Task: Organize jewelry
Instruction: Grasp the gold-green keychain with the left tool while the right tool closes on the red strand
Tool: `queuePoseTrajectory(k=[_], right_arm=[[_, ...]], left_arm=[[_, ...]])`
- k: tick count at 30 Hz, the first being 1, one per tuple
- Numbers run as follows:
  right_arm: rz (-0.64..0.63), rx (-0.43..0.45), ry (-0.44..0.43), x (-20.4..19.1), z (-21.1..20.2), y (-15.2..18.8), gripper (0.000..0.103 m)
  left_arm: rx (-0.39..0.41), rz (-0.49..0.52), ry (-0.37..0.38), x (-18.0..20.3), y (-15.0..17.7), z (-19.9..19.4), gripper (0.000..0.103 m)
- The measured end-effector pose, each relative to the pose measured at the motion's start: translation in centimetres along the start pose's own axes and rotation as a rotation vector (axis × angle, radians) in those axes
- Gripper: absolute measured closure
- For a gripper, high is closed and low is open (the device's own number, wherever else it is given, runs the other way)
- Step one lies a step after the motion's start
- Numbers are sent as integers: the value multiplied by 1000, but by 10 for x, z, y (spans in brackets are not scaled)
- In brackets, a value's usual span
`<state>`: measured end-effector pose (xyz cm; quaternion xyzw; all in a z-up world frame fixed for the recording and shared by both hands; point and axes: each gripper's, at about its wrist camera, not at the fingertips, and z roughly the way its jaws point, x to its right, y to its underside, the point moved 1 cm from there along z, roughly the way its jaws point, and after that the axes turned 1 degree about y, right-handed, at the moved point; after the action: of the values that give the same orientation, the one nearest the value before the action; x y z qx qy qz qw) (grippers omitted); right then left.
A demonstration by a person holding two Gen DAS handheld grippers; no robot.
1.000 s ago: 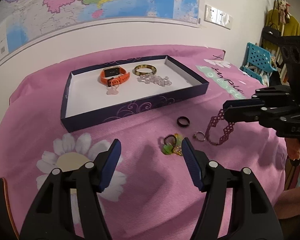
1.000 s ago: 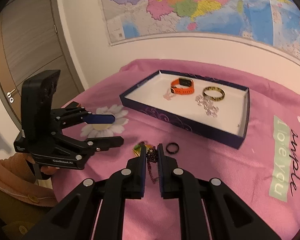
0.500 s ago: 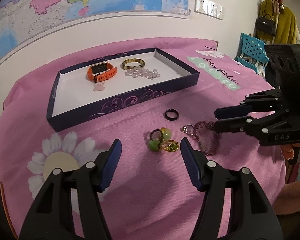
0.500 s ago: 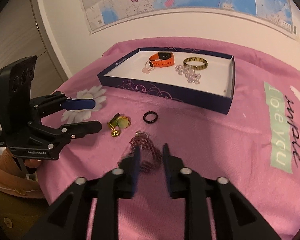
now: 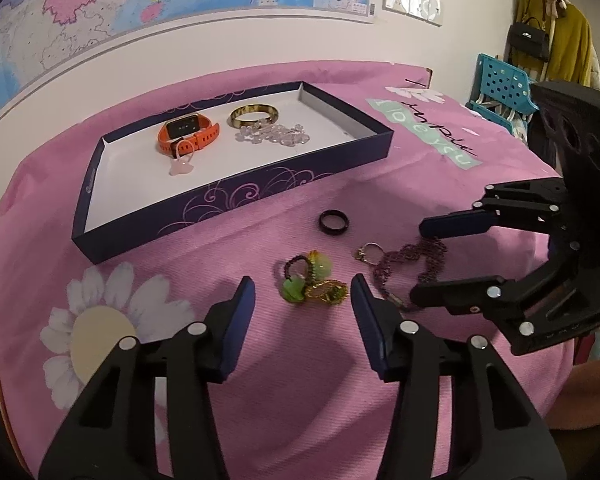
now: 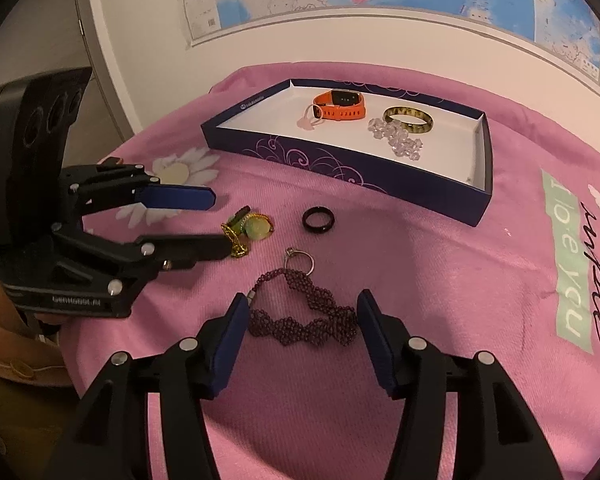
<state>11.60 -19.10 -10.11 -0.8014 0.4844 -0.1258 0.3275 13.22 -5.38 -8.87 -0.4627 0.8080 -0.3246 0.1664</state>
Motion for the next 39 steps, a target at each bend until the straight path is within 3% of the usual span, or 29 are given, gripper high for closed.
queuePoseTrajectory(k=[15,17,19,26,32,36,39], right_arm=[[-29,-3,7,-8,2,1,44],[-40,-3,23,-9,2,2,47],[-55,-5,41,-10,2,2,58],[-36,0,24,-6,-2,4,87],[-17,13,-4,-6,-6,5,93],[-6,15,-12,-5,-8,6,93],[9,10,-7,-3,-7,6,86]], left_arm=[[-32,9,75,6,3,5,82],[-41,13,74,8,4,7,87],[-51,9,72,7,4,9,97],[-55,2,98,7,6,7,100],[-59,8,106,9,8,5,100],[-58,6,92,9,7,6,92],[-57,3,87,9,6,6,87]])
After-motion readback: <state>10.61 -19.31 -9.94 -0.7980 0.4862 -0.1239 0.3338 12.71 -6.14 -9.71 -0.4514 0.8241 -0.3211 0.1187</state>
